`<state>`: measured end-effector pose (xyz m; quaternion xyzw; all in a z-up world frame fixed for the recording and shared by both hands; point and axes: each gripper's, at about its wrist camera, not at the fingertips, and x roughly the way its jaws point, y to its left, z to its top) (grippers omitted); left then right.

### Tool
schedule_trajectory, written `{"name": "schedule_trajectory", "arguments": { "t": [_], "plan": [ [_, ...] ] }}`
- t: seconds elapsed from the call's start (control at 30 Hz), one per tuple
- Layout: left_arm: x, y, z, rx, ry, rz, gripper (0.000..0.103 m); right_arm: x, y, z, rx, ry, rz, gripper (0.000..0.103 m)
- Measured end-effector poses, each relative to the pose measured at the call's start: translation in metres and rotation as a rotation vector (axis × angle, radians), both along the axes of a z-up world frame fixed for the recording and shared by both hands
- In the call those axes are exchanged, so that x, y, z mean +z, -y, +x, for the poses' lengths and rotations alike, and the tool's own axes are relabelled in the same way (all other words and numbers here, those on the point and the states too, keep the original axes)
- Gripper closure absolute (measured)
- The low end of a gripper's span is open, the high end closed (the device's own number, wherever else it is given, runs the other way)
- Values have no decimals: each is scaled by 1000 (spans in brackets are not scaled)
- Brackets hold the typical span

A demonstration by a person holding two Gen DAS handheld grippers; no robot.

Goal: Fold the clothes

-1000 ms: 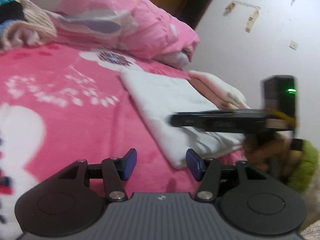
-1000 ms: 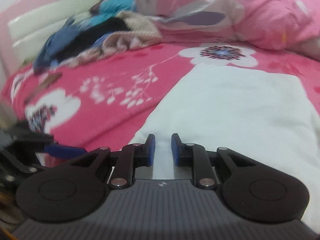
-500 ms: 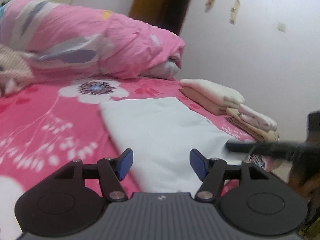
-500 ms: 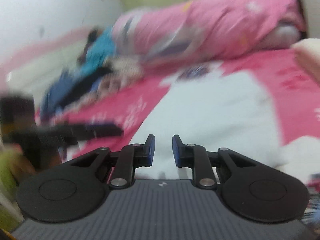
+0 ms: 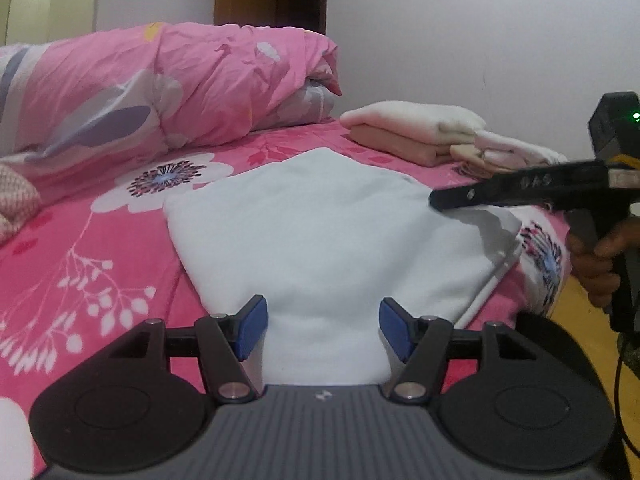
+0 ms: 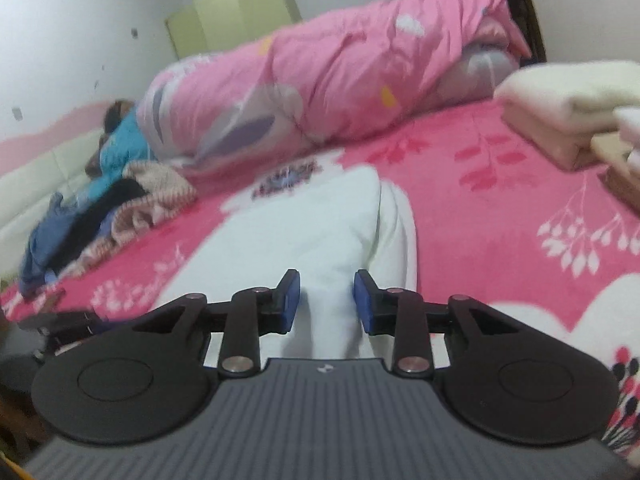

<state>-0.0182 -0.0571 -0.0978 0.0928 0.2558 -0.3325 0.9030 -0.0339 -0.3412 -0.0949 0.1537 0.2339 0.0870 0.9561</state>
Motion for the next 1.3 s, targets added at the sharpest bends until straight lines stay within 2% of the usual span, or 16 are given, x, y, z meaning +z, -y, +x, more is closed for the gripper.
{"name": "schedule_trajectory", "arguments": {
  "t": [0.03, 0.13, 0.23, 0.33, 0.43, 0.5, 0.57, 0.63, 0.77, 0.9, 1.0, 1.13, 1.3],
  "plan": [
    [0, 1, 0, -3, 4, 7, 39, -3, 0, -2, -1, 1, 7, 90],
    [2, 3, 0, -20, 4, 34, 39, -4, 5, -13, -24, 40, 57, 94],
    [5, 5, 2, -35, -6, 57, 39, -11, 9, -19, -37, 56, 94, 93],
    [13, 4, 5, -41, -33, 68, 39, -30, 18, -17, -37, 38, 151, 90],
    [23, 2, 7, -39, -37, 59, 39, -21, 41, -27, -26, 124, 285, 88],
    [25, 2, 10, -32, -44, 48, 39, -16, 59, -25, -36, 171, 328, 88],
    [23, 4, 14, -17, -62, 52, 39, -16, 68, -8, -62, 141, 258, 87],
    [18, 8, 15, -6, -74, 62, 39, -18, 74, 13, -72, 95, 187, 92],
    [14, 12, 12, -12, -58, 85, 39, -24, 65, 55, 25, 27, 86, 97],
    [12, 12, 13, -15, -58, 89, 38, -26, 49, 69, 110, 13, 3, 98],
    [12, 12, 12, -19, -58, 87, 37, -23, 47, 71, 125, 4, -54, 98],
    [11, 12, 11, -26, -54, 85, 37, -15, 66, 73, 96, 40, 34, 98],
    [9, 9, 12, -34, -54, 72, 37, -20, 75, 82, 149, 32, 153, 98]
  ]
}}
